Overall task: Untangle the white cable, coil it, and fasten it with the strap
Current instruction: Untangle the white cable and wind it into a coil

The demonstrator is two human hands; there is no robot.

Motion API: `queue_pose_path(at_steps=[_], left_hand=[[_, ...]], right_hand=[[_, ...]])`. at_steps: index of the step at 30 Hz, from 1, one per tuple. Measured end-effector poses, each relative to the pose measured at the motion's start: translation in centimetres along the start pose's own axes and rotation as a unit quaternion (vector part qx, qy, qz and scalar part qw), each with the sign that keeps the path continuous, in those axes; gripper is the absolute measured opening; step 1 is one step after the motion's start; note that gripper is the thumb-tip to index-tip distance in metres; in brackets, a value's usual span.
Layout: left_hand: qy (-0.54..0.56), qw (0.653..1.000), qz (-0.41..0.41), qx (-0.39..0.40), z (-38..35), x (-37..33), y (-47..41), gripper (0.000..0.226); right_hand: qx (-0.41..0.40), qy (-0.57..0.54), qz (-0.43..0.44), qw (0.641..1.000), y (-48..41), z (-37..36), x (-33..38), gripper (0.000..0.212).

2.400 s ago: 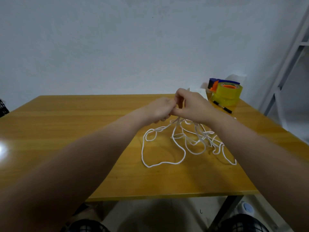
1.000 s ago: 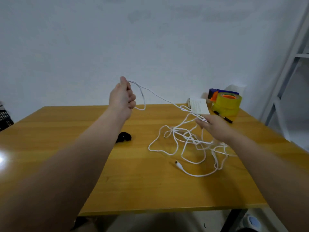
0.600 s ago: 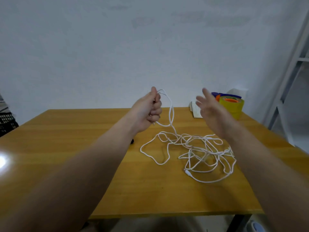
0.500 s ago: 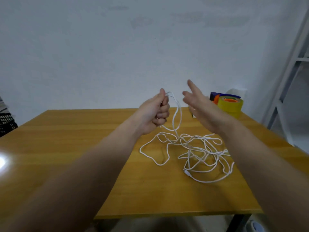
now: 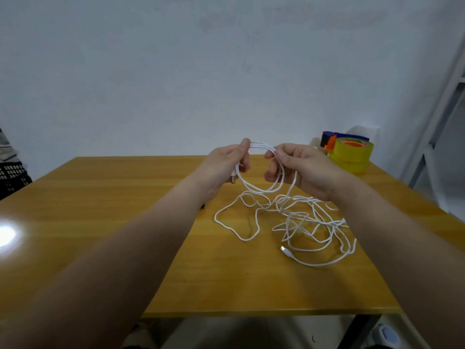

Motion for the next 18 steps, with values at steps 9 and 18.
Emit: queue_pose_path(at_steps=[9,18], left_hand=[[0.398,0.898,0.173,0.077,-3.3,0.9,0.9,0.038],[0.363,0.888,0.195,0.206,-4.7,-0.4,2.7,0.043]], right_hand=[[-0.131,-0.046,0.000,0.990,-0.9,0.6,-0.8,0.031],[-0.177,-0.038,0.026,0.983,-1.0,0.7,-0.5,0.031]])
Point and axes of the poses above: each hand's wrist, its own y-axis away from the middle knuckle, its own z-axis out of the back of the hand, x = y × z, the point moved 8 cm from there along -y, towards the middle knuckle, and after that the axes turned 7 degrees about -x, right-handed, at the moved point
